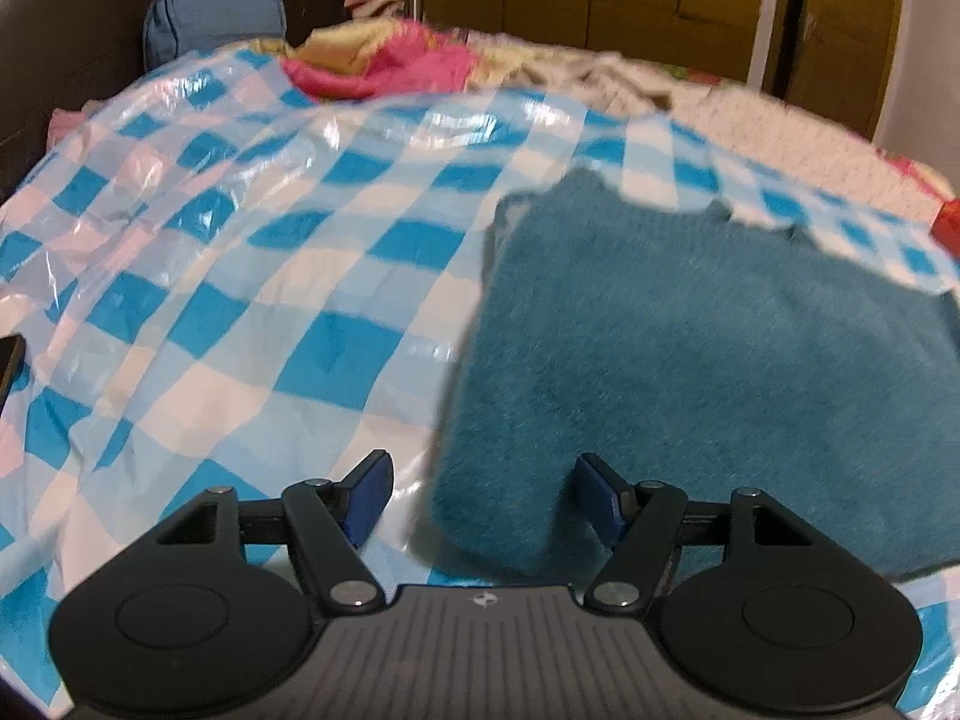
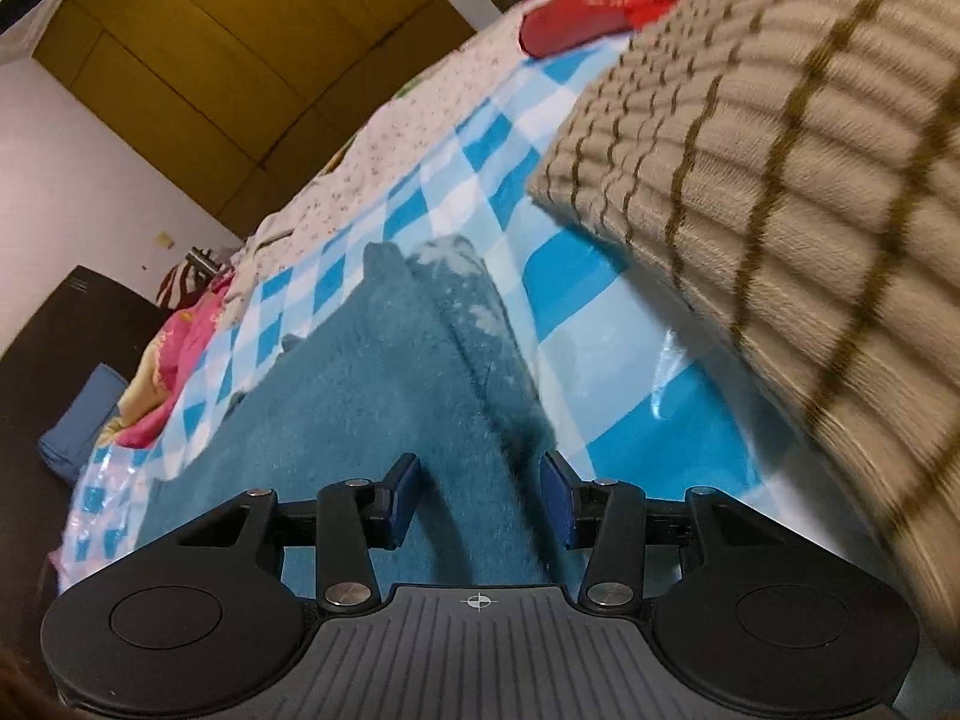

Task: Fold small clothes

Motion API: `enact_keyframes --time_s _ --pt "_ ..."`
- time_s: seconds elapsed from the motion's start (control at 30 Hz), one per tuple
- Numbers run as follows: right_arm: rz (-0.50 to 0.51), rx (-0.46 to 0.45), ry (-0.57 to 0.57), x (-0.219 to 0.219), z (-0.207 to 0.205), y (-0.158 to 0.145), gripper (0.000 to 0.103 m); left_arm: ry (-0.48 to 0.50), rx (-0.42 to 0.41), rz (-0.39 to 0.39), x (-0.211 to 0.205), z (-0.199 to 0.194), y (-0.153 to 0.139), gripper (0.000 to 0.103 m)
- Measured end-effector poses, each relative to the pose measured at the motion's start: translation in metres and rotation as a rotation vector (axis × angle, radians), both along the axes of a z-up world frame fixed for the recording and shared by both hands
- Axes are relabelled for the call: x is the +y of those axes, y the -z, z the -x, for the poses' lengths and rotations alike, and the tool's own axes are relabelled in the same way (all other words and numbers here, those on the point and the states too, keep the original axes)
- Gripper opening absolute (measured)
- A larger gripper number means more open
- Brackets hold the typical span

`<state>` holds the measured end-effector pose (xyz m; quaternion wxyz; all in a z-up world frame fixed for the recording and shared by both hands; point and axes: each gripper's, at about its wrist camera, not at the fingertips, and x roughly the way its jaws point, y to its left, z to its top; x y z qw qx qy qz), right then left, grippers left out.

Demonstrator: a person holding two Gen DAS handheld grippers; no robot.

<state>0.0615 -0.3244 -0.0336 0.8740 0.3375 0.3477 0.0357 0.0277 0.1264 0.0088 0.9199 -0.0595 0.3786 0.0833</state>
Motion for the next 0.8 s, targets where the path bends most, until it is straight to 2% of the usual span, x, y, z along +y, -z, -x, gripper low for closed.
enact_keyframes --time_s 0.07,0.23,0.33,0.6,0.67,0.8 --pt "-0.029 0.001 -0.013 -0.002 -0.002 0.004 0.049 0.004 -0.047 -0.012 -0.003 0.006 -0.007 0.076" --pt "-0.081 -0.017 -0.062 -0.004 -0.005 0.006 0.05 0.032 -0.112 0.009 -0.018 0.01 -0.024 0.076" --pt "-0.125 -0.028 -0.074 -0.009 -0.004 0.008 0.049 0.098 -0.111 0.008 -0.037 0.001 -0.027 0.076" --pt "-0.093 -0.02 -0.08 -0.005 -0.016 0.01 0.05 0.243 -0.104 0.016 -0.091 -0.029 -0.019 0.076" --pt "-0.107 -0.025 -0.079 -0.006 -0.013 0.011 0.046 0.276 -0.087 0.004 -0.104 -0.035 -0.015 0.076" --pt "-0.175 -0.034 -0.09 -0.015 -0.007 0.013 0.03 0.316 -0.043 -0.048 -0.126 -0.042 -0.004 0.076"
